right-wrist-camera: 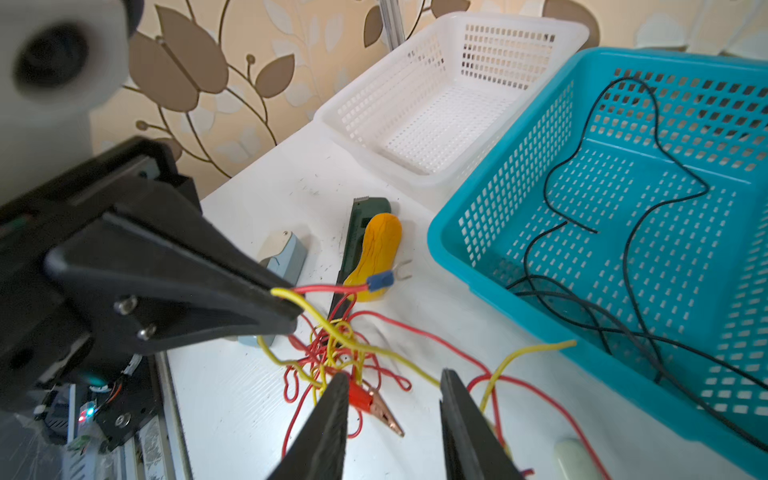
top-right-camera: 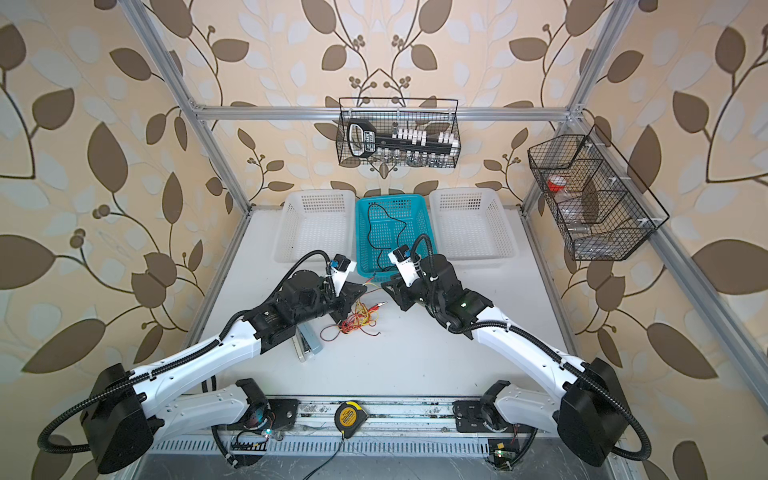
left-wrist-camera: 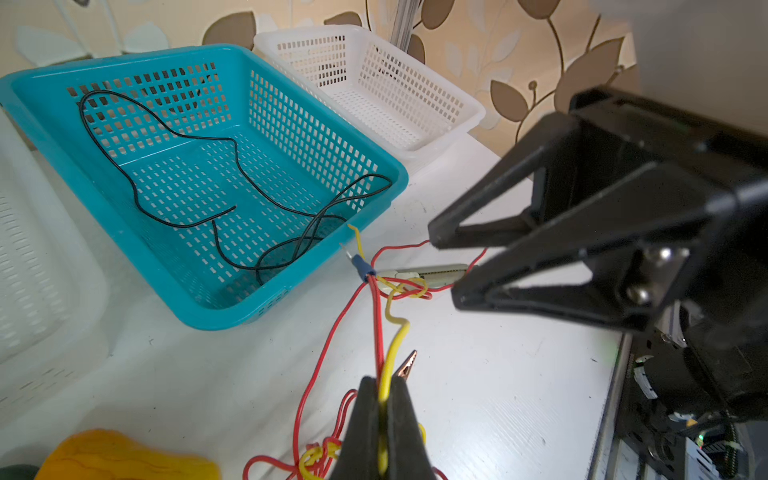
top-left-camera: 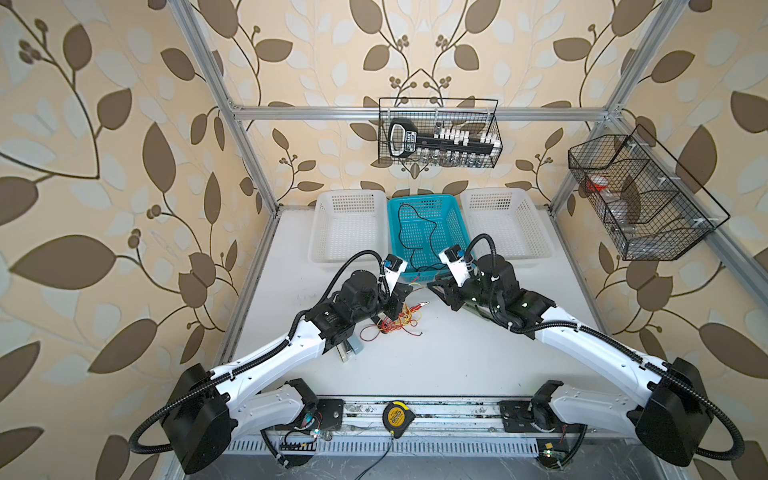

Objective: Untangle the cables

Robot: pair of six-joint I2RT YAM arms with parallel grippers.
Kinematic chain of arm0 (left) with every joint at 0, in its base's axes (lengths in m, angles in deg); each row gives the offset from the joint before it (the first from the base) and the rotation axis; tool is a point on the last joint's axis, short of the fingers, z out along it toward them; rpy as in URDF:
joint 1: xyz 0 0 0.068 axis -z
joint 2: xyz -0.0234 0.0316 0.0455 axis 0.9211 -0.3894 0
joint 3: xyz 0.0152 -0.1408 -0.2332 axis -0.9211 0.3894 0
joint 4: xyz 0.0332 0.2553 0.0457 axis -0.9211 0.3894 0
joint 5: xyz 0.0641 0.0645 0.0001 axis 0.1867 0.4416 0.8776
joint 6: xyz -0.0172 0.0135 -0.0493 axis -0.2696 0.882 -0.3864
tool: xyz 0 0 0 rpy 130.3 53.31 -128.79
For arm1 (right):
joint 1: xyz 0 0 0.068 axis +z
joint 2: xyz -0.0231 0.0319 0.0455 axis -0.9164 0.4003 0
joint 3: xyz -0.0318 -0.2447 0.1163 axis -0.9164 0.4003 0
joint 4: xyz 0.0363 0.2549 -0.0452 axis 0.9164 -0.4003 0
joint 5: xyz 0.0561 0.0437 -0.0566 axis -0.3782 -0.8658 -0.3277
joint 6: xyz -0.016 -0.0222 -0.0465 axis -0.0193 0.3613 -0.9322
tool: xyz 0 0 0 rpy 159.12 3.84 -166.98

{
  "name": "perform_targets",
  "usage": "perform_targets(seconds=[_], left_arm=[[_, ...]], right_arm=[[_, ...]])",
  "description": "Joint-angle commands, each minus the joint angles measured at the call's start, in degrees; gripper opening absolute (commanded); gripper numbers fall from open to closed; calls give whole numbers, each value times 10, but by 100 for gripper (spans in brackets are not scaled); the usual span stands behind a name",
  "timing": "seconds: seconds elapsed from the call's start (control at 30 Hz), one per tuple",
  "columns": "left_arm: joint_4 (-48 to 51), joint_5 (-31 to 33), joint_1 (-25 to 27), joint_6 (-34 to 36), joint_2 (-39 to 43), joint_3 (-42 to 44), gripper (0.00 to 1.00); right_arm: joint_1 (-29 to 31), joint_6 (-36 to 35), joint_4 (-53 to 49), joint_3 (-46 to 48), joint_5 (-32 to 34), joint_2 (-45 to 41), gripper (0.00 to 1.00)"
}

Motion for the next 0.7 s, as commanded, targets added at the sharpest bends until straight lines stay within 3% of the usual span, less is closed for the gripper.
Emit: perform_targets(seconds=[0.0, 0.23, 0.67], left_arm=[[-58, 20, 6, -21, 3, -30, 0], [-83, 29, 6, -56, 0, -38, 0], [-111, 17, 6, -98, -16, -36, 0]], right_arm=[[14, 18, 15, 41, -5, -4, 37], [31, 84, 75, 107, 6, -5, 38], [45, 131, 141, 94, -7, 45, 36]])
